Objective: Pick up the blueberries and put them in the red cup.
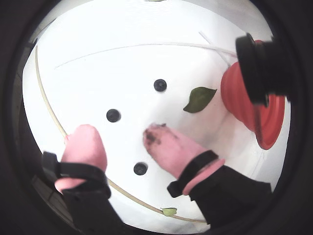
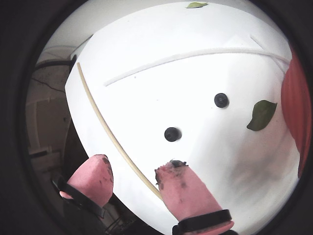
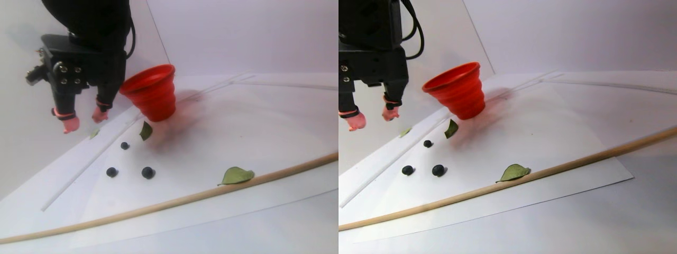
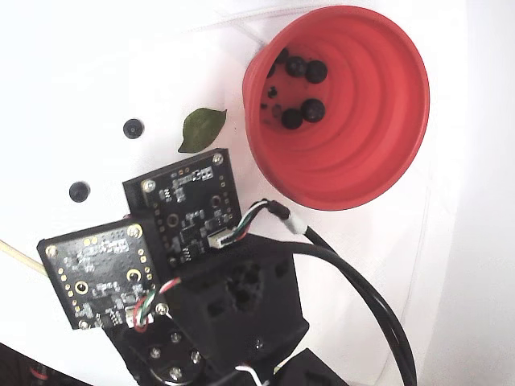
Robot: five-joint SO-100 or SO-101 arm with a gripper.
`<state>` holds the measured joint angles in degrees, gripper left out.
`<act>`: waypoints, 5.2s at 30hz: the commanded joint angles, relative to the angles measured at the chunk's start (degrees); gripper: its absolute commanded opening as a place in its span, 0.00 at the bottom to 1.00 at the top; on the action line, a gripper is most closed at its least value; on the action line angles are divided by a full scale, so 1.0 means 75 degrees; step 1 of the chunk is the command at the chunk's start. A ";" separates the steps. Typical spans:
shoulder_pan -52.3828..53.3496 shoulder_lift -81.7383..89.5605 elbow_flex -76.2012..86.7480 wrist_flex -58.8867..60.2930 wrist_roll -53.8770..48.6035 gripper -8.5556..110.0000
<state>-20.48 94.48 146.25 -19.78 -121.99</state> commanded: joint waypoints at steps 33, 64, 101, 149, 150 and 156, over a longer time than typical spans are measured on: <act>0.0609 -0.2730 -0.2039 -0.1477 -0.0410 0.22; 0.0949 -0.4031 -0.3422 -0.1934 -0.0223 0.22; 0.0832 -0.4910 -0.4207 -0.2742 0.0070 0.21; 0.0492 -0.5625 -0.4371 -0.3797 0.0422 0.17; 0.0492 -0.5555 -0.4324 -0.3797 0.0434 0.16; 0.0469 -0.5227 -0.4066 -0.3785 0.0434 0.16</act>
<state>-12.39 51.24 114.43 -47.02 -118.92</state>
